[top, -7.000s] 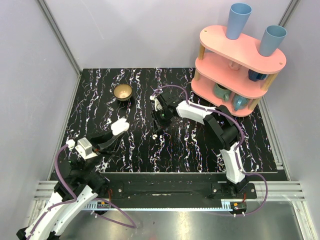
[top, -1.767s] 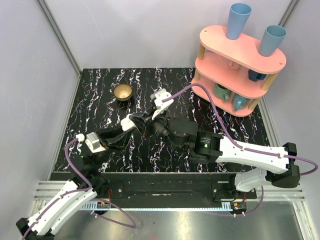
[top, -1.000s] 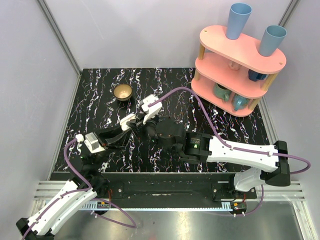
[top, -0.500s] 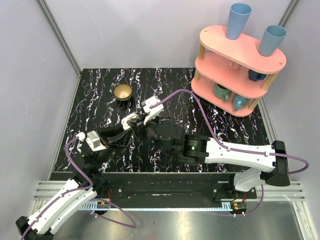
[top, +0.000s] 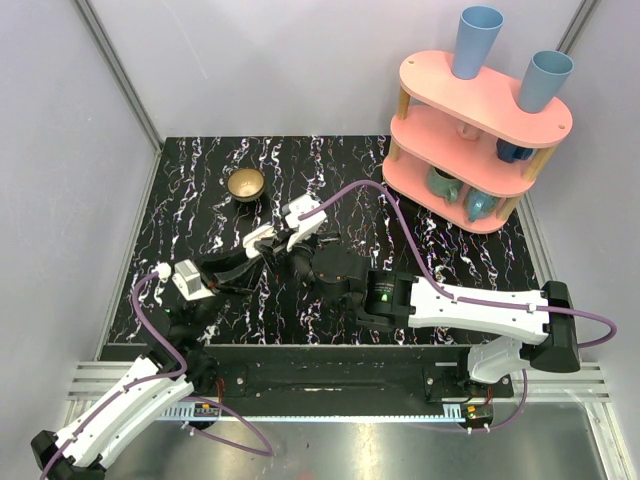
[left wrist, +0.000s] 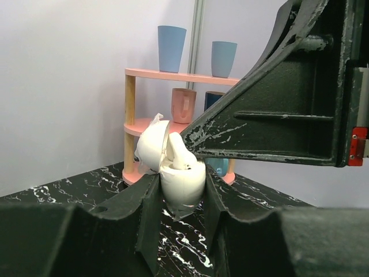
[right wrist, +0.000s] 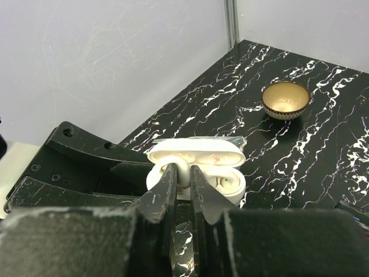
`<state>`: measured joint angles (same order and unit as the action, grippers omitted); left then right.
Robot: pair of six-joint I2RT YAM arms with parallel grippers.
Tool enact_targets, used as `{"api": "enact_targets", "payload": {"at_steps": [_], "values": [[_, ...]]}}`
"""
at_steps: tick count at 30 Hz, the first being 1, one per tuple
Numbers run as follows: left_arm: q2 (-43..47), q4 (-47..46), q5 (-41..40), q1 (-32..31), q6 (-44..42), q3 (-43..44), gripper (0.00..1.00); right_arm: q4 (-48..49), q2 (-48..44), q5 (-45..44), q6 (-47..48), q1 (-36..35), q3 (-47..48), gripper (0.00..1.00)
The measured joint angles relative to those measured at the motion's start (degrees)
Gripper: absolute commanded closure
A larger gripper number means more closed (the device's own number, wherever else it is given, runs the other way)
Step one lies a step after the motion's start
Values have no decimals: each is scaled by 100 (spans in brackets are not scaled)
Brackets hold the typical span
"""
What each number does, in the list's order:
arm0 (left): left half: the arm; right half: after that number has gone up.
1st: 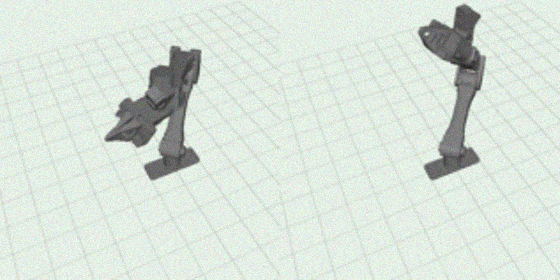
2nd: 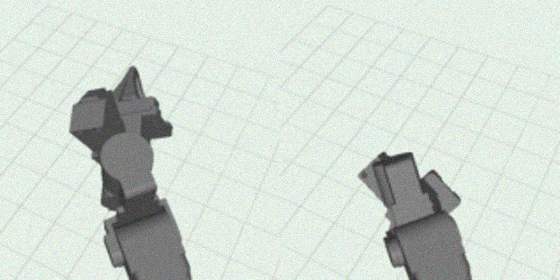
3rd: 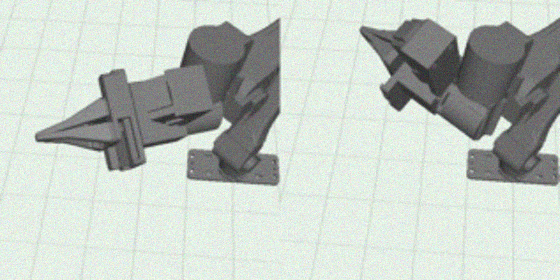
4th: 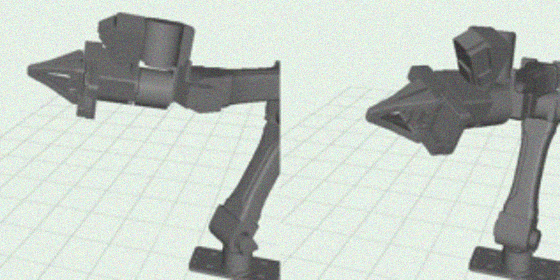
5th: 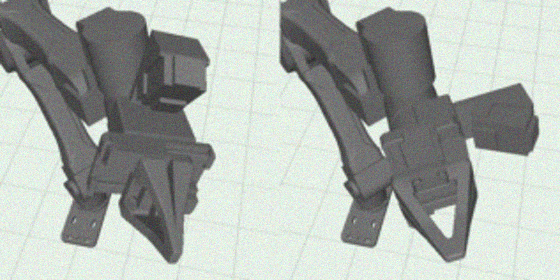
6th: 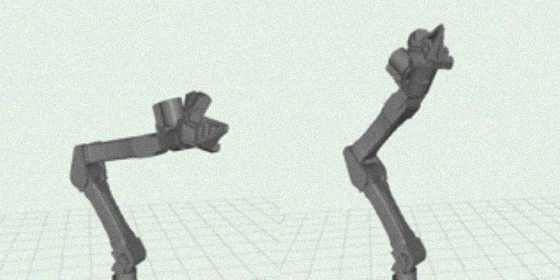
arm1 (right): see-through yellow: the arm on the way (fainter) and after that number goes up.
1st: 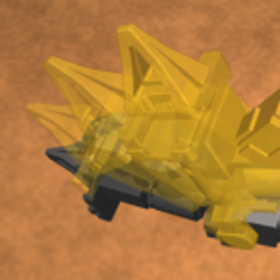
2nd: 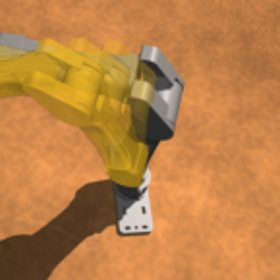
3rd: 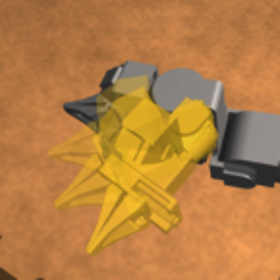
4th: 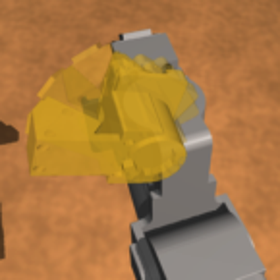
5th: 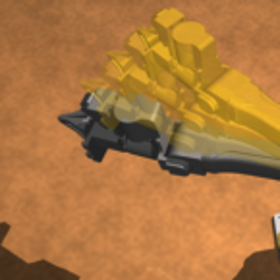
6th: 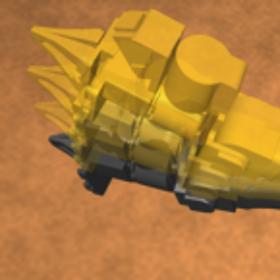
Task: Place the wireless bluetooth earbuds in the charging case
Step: Insert the left earbud into the left side groove of the charging case.
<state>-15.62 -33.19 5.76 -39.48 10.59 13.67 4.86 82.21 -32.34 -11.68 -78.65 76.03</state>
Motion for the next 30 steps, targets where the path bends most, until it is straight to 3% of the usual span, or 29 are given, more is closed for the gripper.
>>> {"api": "enact_targets", "payload": {"at_steps": [7, 14, 30], "values": [[-28, 46, -35, -17, 4, -33, 100, 188, -42, 2, 205, 0, -208, 89], [-26, 52, -15, -57, 24, -33, 100, 267, -186, 118, 350, 0, -374, 75], [70, -105, -216, -31, 20, -33, 100, 195, -363, 424, 546, -15, -385, 66]]}}
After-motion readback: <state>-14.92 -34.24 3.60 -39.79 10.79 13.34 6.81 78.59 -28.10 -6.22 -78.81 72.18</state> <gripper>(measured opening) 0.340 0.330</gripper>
